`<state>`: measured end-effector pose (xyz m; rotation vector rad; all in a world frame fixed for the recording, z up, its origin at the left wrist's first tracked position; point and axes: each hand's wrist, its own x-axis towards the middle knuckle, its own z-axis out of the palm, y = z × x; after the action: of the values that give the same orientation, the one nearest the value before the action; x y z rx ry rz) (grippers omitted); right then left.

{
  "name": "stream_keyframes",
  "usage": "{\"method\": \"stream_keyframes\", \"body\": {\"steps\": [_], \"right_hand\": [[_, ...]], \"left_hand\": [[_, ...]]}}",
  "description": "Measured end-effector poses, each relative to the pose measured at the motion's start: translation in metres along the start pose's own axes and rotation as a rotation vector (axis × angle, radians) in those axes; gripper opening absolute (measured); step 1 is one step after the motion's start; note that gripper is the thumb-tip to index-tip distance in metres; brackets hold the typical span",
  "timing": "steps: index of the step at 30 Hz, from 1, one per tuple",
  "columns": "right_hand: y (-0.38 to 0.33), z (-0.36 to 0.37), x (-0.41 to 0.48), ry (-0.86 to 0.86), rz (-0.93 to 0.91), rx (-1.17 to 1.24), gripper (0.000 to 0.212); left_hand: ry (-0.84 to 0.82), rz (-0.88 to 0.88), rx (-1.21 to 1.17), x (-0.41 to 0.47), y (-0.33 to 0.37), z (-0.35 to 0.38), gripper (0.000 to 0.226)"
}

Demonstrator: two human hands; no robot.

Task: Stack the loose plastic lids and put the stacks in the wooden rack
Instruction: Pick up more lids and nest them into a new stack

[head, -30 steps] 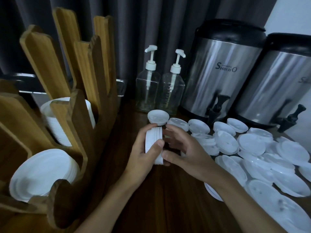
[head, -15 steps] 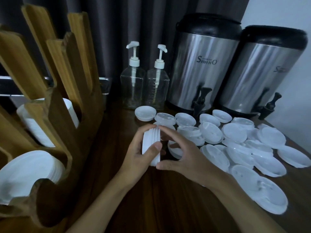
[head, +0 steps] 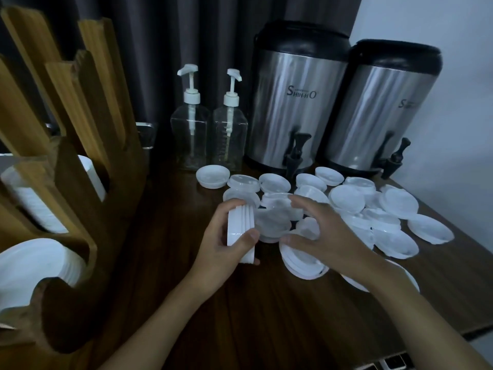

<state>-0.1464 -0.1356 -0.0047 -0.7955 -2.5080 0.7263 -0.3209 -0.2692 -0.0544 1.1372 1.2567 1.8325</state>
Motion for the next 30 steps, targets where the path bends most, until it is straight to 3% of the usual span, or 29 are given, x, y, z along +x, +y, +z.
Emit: {"method": "stream_keyframes", "body": {"steps": [4, 13, 17, 23, 30], "right_hand": [[0.022, -0.012, -0.003, -0.087, 0.167, -0.142, 0.081], [0.041, -0.018, 0.002, -0.185, 0.278, 0.017, 0.078], [0.04, -0.02, 0.004, -0.035, 0.268, 0.019, 0.084], [0.016, -0.007, 0.012, 0.184, 0.064, 0.188, 0.077], [-0.019, 0.023, 0.018, 0.246, -0.022, 0.615, 0.057]], "left_hand": [[-0.009, -0.03, 0.03, 0.001, -0.005, 0.005, 0.048], [0.007, -0.041, 0.001, 0.0, -0.006, 0.001, 0.049], [0.027, -0.029, -0.029, 0.001, -0.003, -0.001, 0.05], [0.083, -0.075, -0.105, 0.004, -0.003, -0.004, 0.059], [0.108, -0.113, -0.21, 0.005, -0.003, -0.009, 0.053]]}}
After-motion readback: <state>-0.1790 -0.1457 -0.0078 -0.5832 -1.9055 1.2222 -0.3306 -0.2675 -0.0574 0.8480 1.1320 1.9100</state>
